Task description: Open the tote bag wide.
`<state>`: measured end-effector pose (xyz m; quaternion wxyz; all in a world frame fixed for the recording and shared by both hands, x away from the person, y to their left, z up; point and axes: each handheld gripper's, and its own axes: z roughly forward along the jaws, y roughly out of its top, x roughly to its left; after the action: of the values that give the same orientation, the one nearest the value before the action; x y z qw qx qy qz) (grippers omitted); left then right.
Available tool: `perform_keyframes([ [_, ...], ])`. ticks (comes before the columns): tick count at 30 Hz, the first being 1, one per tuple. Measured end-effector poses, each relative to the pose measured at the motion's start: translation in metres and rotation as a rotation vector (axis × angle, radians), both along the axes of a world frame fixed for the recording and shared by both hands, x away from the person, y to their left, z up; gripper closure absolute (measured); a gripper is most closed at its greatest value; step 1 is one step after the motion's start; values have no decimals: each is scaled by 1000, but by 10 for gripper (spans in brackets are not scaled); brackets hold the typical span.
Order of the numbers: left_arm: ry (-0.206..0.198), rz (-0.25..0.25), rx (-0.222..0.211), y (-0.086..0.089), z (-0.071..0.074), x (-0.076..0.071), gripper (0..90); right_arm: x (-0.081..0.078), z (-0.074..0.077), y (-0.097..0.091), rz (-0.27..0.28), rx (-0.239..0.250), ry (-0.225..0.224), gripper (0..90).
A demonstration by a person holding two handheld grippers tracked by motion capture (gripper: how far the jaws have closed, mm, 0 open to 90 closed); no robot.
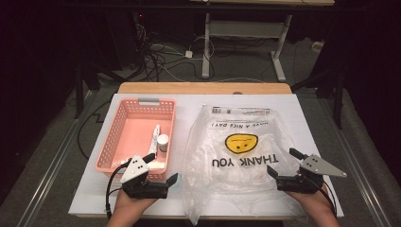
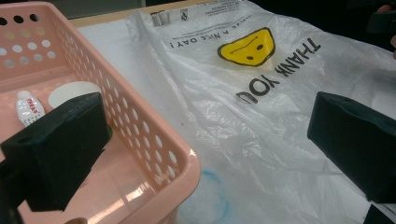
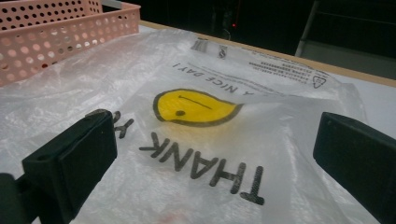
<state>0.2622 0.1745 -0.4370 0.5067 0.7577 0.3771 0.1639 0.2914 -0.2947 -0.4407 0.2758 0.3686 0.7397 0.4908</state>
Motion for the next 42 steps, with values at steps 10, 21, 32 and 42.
perform_keyframes([
  [10, 5, 3, 1, 0, 0, 2, 0, 3, 0, -23, -67, 0, 20, 0],
  [21, 14, -12, 7, -4, 1, 0, 0, 7, -3, -48, -139, 10, 36, 0],
  [32, 39, -19, 14, -6, 2, 1, 0, 29, -5, -59, -188, 26, 64, 10],
  [42, 12, -21, 40, -6, 6, 3, 15, 116, 4, -66, -269, -38, 134, 48],
])
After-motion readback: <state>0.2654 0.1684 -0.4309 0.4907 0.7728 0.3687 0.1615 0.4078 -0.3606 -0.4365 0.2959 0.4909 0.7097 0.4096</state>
